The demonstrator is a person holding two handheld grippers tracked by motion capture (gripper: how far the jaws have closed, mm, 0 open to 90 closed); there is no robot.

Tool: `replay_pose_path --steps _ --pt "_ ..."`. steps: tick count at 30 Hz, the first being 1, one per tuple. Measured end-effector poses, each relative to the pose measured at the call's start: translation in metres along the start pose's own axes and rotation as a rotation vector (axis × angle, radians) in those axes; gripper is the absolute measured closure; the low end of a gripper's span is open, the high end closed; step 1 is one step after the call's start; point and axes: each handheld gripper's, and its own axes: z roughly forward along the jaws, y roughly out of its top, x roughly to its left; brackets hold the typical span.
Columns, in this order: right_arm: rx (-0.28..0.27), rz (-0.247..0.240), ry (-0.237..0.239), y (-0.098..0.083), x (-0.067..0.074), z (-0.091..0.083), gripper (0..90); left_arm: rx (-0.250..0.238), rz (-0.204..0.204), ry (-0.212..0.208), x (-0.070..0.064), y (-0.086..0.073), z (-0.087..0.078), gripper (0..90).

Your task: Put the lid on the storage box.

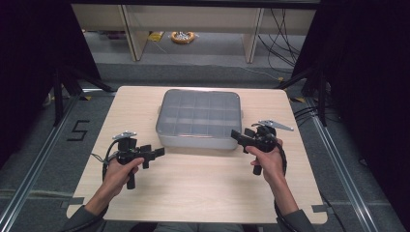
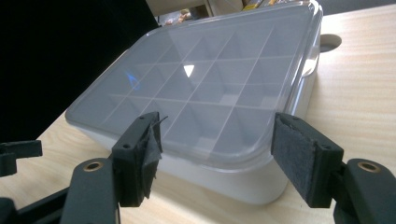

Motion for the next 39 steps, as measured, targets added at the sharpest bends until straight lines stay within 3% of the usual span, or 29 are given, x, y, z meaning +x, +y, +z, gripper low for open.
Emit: replay_pose_path --steps 1,4,6,7,11,13,16,17,19,20,22,23,24,25,30,32,33,34,36,37,39 --pt "0.015 -0.021 -0.011 -0.003 0.000 0.000 33.7 -0.002 0.010 0.001 0.000 -0.003 -0.001 23.7" --pt "0.006 -0.020 -0.004 -0.006 0.000 0.000 33.5 0.001 0.026 0.002 -0.002 -0.011 -0.006 22.8" --pt "0.032 0.036 0.001 -0.007 0.007 -0.003 33.4 -0.002 0.023 -0.002 -0.003 -0.015 -0.008 22.7" --pt "0.017 -0.005 0.012 -0.010 0.006 -0.001 33.1 -0.012 0.026 -0.001 -0.004 -0.017 -0.010 22.5" --pt "0.025 -0.035 0.016 -0.014 0.008 0.000 32.6 -0.006 0.036 -0.002 -0.005 -0.020 -0.012 21.8" --pt "0.050 -0.018 0.016 -0.016 0.011 -0.001 32.4 -0.004 0.041 -0.004 -0.007 -0.022 -0.013 21.6" --pt "0.044 -0.036 0.021 -0.018 0.012 -0.002 32.4 0.004 0.052 0.003 -0.009 -0.026 -0.013 21.3" --pt "0.054 0.002 0.030 -0.020 0.016 -0.003 32.1 0.005 0.048 0.004 -0.010 -0.028 -0.012 21.3" --pt "0.049 -0.012 0.020 -0.022 0.016 -0.002 31.9 0.010 0.049 -0.007 -0.011 -0.029 -0.013 21.2" --pt "0.063 -0.044 0.032 -0.023 0.015 -0.004 31.8 0.004 0.051 -0.009 -0.012 -0.030 -0.014 21.2" --pt "0.051 -0.043 0.033 -0.025 0.016 -0.004 31.6 0.004 0.051 -0.009 -0.014 -0.031 -0.016 21.2" --pt "0.064 -0.007 0.037 -0.026 0.020 -0.007 31.5 0.004 0.051 -0.009 -0.014 -0.031 -0.016 21.3" --pt "0.064 -0.007 0.037 -0.026 0.020 -0.007 31.5 0.007 0.053 -0.017 -0.014 -0.032 -0.016 21.2" --pt "0.059 -0.049 0.041 -0.027 0.018 -0.009 31.5 0.012 0.056 -0.020 -0.016 -0.034 -0.017 21.2" --pt "0.060 -0.049 0.058 -0.036 0.023 -0.013 31.2 0.013 0.060 -0.029 -0.019 -0.039 -0.019 21.2" --pt "0.071 -0.067 0.041 -0.038 0.023 -0.013 31.2 0.014 0.062 -0.031 -0.020 -0.041 -0.021 21.1" --pt "0.088 -0.022 0.055 -0.040 0.028 -0.016 31.1 0.016 0.063 -0.029 -0.021 -0.042 -0.022 21.1" --pt "0.071 -0.059 0.059 -0.041 0.026 -0.016 31.0 0.015 0.061 -0.034 -0.021 -0.044 -0.022 21.1" --pt "0.088 -0.038 0.066 -0.045 0.030 -0.019 30.8 0.021 0.071 -0.035 -0.022 -0.047 -0.024 20.9" --pt "0.074 -0.083 0.065 -0.046 0.027 -0.018 30.5 0.022 0.067 -0.034 -0.022 -0.048 -0.024 20.7" --pt "0.088 -0.080 0.073 -0.049 0.029 -0.020 29.3 0.031 0.072 -0.036 -0.022 -0.052 -0.025 20.1"
